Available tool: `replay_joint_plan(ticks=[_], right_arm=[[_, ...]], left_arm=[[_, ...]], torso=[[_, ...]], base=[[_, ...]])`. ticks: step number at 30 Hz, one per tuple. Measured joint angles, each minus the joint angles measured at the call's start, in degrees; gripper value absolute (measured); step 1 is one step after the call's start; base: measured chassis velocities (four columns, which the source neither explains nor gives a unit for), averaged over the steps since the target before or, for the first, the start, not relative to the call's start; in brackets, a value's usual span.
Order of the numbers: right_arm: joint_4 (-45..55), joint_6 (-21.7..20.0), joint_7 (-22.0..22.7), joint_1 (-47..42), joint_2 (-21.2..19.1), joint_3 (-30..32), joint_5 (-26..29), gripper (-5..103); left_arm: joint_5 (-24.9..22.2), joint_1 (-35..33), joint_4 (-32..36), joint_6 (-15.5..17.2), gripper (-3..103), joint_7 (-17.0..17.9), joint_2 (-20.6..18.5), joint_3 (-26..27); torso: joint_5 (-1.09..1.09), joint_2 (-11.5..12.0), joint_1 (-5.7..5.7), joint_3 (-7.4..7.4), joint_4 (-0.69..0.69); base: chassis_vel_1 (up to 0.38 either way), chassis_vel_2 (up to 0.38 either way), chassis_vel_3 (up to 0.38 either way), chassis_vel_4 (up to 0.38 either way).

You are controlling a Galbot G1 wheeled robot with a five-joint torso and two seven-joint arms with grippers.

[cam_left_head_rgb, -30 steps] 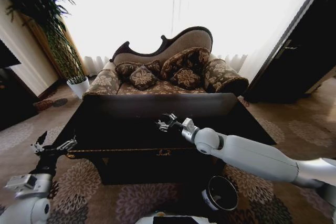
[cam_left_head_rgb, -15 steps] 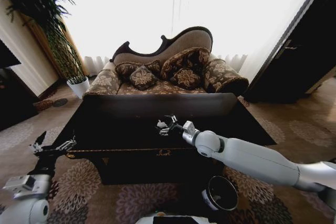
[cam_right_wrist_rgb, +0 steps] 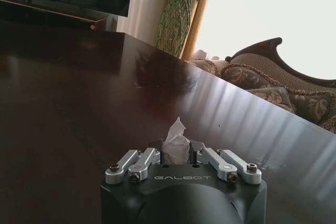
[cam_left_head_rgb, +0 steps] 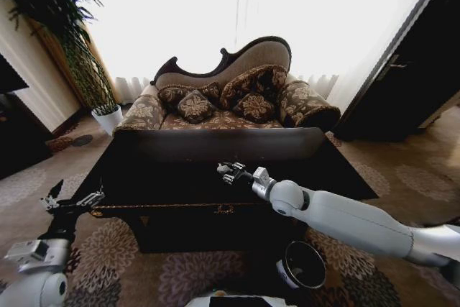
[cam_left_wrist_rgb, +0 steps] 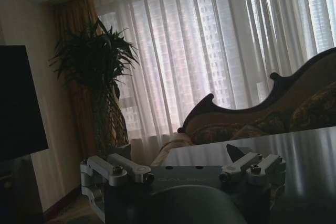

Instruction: Move to the front of the table and place the trash on the table into the trash bin.

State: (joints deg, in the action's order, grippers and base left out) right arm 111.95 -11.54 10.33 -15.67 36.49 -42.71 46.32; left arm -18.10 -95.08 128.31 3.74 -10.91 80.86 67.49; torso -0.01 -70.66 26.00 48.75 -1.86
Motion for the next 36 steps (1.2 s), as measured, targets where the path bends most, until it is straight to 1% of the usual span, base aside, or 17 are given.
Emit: replay_joint_plan(ticks=[1, 4, 5, 6, 7, 8, 17, 20, 21, 24, 26, 28, 29, 32, 33, 34, 36], right_arm=[[0.0, 0.0, 0.0, 0.0, 0.0, 0.0, 0.0, 31], [0.6, 0.0, -0.2, -0.7, -0.5, 0.7, 0.1, 15], [0.6, 0.0, -0.2, -0.7, -0.5, 0.7, 0.1, 15], [0.8, 0.0, -0.3, -0.9, -0.7, 1.0, 0.2, 9], [1.0, 0.0, -0.3, -0.9, -0.8, 1.2, 0.3, 9], [1.2, 0.0, -0.5, -1.1, -1.0, 1.6, 0.5, 3], [5.4, 0.3, -1.3, -6.6, -4.0, 7.9, 2.5, 1], [9.4, -0.3, -1.4, -13.2, -7.4, 15.6, 4.2, 1], [9.4, -0.3, -1.4, -13.2, -7.4, 15.6, 4.2, 1], [14.0, -0.5, -0.5, -19.2, -11.5, 22.4, 6.7, 1], [15.3, -0.5, 0.0, -20.5, -12.4, 23.8, 7.5, 1], [17.4, -0.6, 0.4, -24.0, -13.4, 27.9, 8.2, 1], [17.4, -0.6, 0.4, -24.0, -13.4, 27.9, 8.2, 1], [20.8, -1.2, 0.5, -35.9, -13.7, 41.0, 8.5, 1], [21.8, -1.2, 0.4, -41.9, -13.5, 47.2, 8.4, 1], [21.8, -1.2, 0.4, -41.9, -13.5, 47.2, 8.4, 1], [23.4, -1.1, -0.3, -53.7, -12.0, 58.6, 8.1, 1]], left_arm=[[0.0, 0.0, 0.0, 0.0, 100, 0.0, 0.0, 0.0], [0.1, 0.1, -0.1, 0.0, 100, 0.0, 0.1, -0.2], [0.1, 0.1, -0.1, 0.0, 100, 0.0, 0.1, -0.2], [0.2, 0.2, -0.1, 0.0, 100, 0.0, 0.1, -0.3], [0.2, 0.2, -0.1, 0.0, 100, 0.0, 0.1, -0.3], [0.2, 0.2, -0.1, 0.0, 100, 0.0, 0.2, -0.4], [0.1, 0.4, 0.1, 0.0, 100, 0.0, 0.2, -0.4], [-0.2, 1.1, 0.1, 0.1, 100, 0.0, 0.3, -1.0], [-0.2, 1.1, 0.1, 0.1, 100, 0.0, 0.3, -1.0], [-0.4, 1.8, 0.1, 0.0, 100, 0.0, 0.7, -1.6], [-0.4, 1.6, 0.2, -0.5, 100, 0.0, 1.3, -1.5], [-0.4, 1.4, 0.7, -1.2, 100, 0.0, 2.0, -1.2], [-0.4, 1.4, 0.7, -1.2, 100, 0.0, 2.0, -1.2], [-0.6, 1.8, 1.0, -1.2, 100, 0.0, 2.1, -1.9], [-0.7, 1.9, 1.0, -1.2, 100, 0.0, 2.0, -2.0], [-0.7, 1.9, 1.0, -1.2, 100, 0.0, 2.0, -2.0], [-1.1, 2.0, 1.0, -1.3, 100, 0.0, 1.5, -2.0]], torso=[[0.00, 0.0, 0.00, 0.00, 0.00], [0.00, 0.0, 0.00, 0.00, 0.00], [0.00, 0.0, 0.00, 0.00, 0.00], [0.00, 0.0, 0.00, 0.00, 0.00], [0.00, 0.0, 0.00, 0.00, 0.00], [0.00, 0.0, 0.00, 0.01, 0.00], [0.00, 0.0, 0.00, 0.00, 0.01], [0.01, 0.0, 0.00, 0.00, -0.01], [0.01, 0.0, 0.00, 0.00, -0.01], [0.00, 0.0, 0.00, 0.00, -0.04], [-0.01, 0.0, 0.00, 0.00, -0.04], [0.01, 0.0, 0.00, 0.00, 0.02], [0.01, 0.0, 0.00, 0.00, 0.02], [0.00, 0.0, 0.00, 0.00, 0.01], [0.00, 0.0, 0.00, 0.00, -0.01], [0.00, 0.0, 0.00, 0.00, -0.01], [0.02, 0.0, 0.00, 0.00, -0.01]], base=[[0.000, 0.000, 0.000, 0.000], [0.000, 0.000, 0.000, 0.000], [0.000, 0.000, 0.000, 0.000], [0.000, 0.000, 0.000, 0.000], [0.000, 0.000, 0.000, 0.000], [0.000, 0.000, 0.000, 0.000], [0.000, 0.000, 0.000, 0.000], [0.000, 0.000, 0.000, 0.000], [0.000, 0.000, 0.000, 0.000], [0.000, 0.000, 0.000, 0.000], [0.000, 0.000, 0.000, 0.000], [0.000, 0.000, 0.000, 0.000], [0.000, 0.000, 0.000, 0.000], [0.000, 0.000, 0.000, 0.000], [0.000, 0.000, 0.000, 0.000], [0.000, 0.000, 0.000, 0.000], [0.000, 0.000, 0.000, 0.000]])
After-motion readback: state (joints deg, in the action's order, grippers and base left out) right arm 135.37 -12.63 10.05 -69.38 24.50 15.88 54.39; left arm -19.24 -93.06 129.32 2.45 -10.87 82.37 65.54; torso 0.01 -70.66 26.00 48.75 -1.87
